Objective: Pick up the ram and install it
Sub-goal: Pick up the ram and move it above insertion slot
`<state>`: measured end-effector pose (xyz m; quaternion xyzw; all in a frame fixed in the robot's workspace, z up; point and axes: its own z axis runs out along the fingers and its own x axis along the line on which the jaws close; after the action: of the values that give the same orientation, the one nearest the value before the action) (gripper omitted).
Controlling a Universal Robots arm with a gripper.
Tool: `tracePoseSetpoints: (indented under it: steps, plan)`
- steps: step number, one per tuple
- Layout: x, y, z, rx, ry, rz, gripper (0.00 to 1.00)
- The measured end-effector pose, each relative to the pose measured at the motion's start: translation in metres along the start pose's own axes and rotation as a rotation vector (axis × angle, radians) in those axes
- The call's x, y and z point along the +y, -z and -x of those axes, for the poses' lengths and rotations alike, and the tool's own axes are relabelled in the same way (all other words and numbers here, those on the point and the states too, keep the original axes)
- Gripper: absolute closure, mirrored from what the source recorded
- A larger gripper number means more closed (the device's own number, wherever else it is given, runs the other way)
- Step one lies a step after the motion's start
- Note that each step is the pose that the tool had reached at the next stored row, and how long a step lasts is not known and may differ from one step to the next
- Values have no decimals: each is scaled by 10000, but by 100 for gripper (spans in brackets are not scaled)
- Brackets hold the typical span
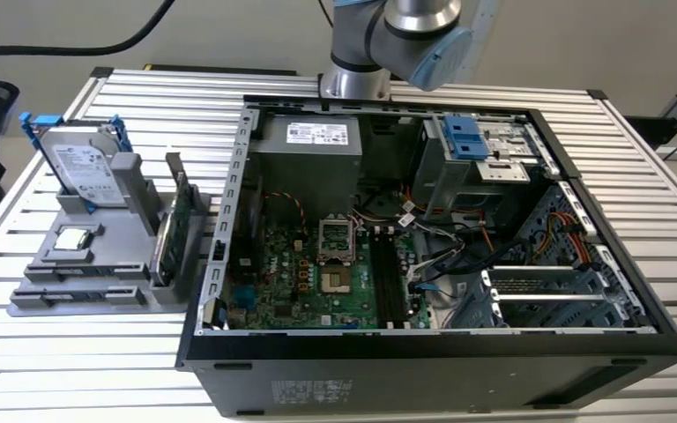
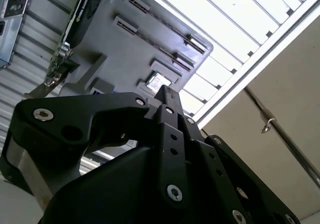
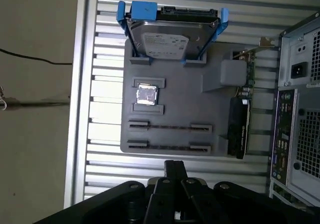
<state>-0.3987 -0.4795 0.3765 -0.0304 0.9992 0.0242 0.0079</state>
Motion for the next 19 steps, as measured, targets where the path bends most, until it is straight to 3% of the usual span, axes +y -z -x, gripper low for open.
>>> tracePoseSetpoints:
  steps: [12,13,19]
  plan:
    - [-2,-25,1,0,-5,-1,100]
    - [-2,-25,1,1,-6,-1,0]
    - [-2,-28,1,0,-6,0,0]
